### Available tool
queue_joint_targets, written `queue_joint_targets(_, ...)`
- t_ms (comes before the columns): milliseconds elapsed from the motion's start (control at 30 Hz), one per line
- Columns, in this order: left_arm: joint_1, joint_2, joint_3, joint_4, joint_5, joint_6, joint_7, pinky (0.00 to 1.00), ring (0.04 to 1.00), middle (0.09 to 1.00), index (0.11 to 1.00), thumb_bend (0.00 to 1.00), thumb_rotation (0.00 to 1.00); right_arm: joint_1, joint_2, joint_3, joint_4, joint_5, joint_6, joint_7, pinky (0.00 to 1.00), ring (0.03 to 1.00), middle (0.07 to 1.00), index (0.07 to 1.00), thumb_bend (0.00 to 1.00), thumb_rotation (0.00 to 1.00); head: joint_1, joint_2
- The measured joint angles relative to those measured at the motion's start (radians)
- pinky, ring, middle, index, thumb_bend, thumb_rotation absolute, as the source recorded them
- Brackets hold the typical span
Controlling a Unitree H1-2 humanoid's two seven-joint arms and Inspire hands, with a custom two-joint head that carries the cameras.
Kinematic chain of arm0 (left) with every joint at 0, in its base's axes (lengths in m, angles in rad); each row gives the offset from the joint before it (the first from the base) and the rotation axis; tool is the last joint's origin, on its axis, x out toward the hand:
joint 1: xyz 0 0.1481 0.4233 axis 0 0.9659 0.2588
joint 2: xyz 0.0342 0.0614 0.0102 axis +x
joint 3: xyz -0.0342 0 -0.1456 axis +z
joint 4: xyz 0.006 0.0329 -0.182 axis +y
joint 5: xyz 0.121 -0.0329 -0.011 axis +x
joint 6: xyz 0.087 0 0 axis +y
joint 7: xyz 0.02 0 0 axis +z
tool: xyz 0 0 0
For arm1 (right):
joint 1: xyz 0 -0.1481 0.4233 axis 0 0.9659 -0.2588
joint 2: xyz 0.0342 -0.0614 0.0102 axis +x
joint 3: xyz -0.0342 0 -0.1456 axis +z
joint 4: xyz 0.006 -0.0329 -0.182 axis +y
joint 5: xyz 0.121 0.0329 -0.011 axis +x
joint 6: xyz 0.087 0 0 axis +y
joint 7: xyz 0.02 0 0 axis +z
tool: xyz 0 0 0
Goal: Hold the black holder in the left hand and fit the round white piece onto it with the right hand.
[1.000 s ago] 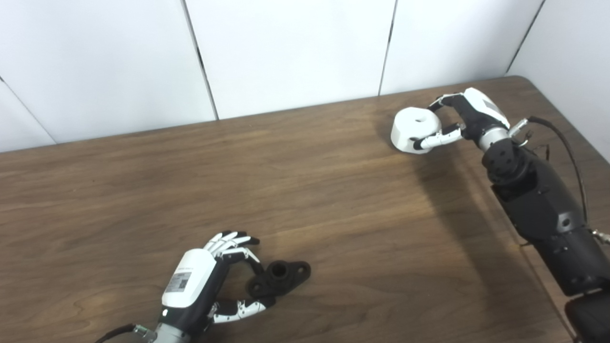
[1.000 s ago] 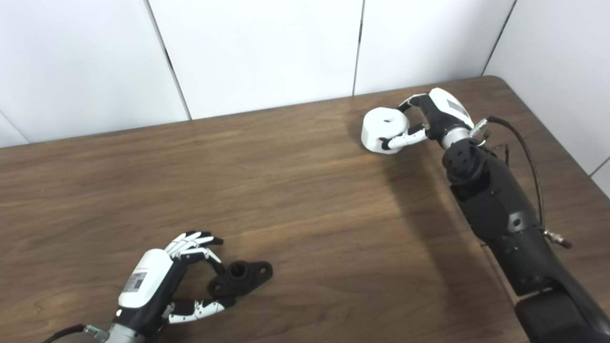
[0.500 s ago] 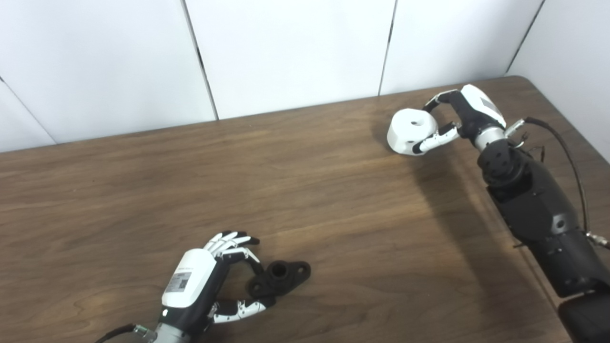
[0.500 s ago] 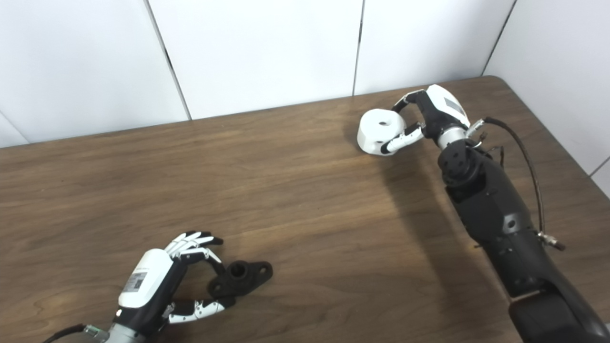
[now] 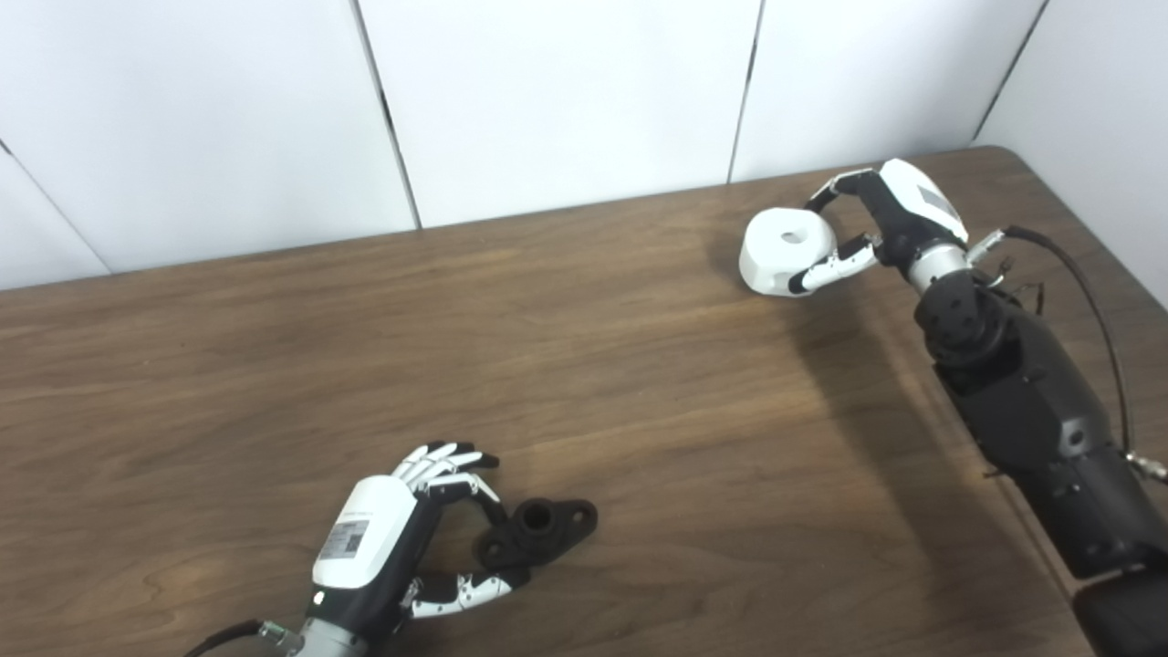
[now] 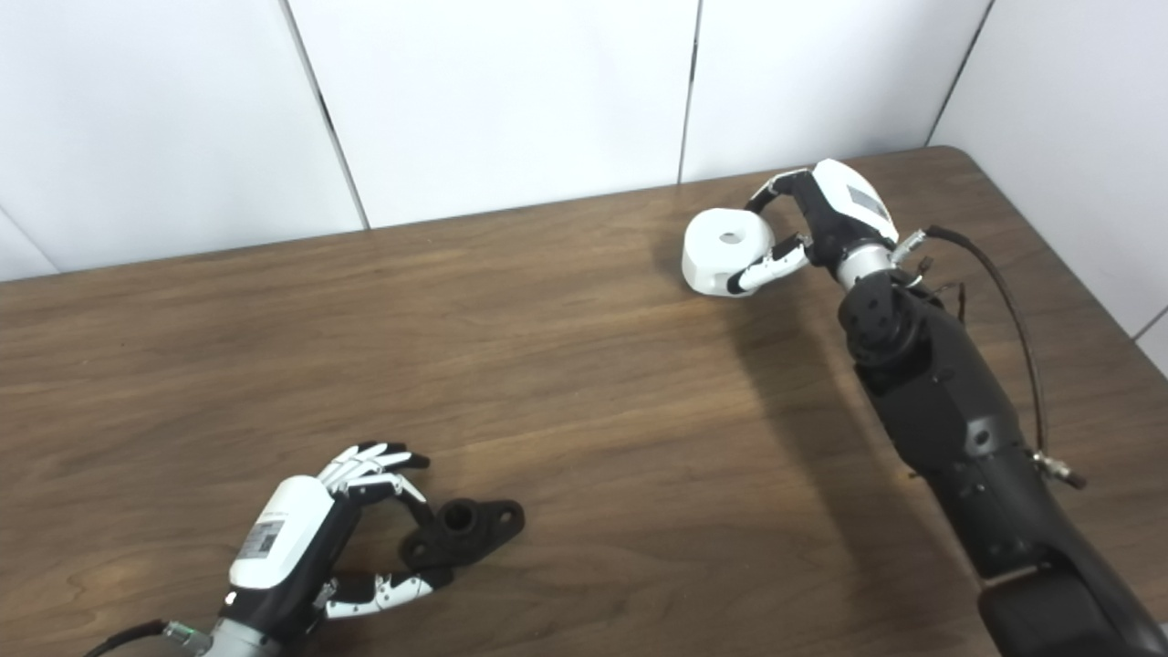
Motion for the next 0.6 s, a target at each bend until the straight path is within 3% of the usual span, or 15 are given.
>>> queue_joint_targets(167, 0.001, -0.008, -0.003, -0.002, 0.012, 0.010, 0.000, 0.90, 0.881, 0.804, 0.487, 0.52, 0.05, 0.042, -0.008, 0.001, -0.161, -0.007, 0.017, 0.054, 0.86, 0.903, 0.785, 0.485, 0.52, 0.14, 0.058, 0.012)
queue_joint_targets(433, 0.002, -0.027, -0.019, -0.010, 0.033, 0.046, -0.001, 0.91, 0.888, 0.808, 0.487, 0.52, 0.05, 0.091, -0.011, 0.000, -0.430, -0.018, 0.124, 0.212, 0.89, 0.895, 0.784, 0.484, 0.52, 0.13, 0.144, 0.040)
queue_joint_targets(600, -0.005, -0.040, -0.030, -0.008, 0.044, 0.058, -0.001, 0.92, 0.893, 0.812, 0.487, 0.52, 0.05, 0.123, 0.012, -0.001, -0.544, -0.022, 0.127, 0.319, 0.90, 0.905, 0.787, 0.483, 0.52, 0.14, 0.167, 0.054)
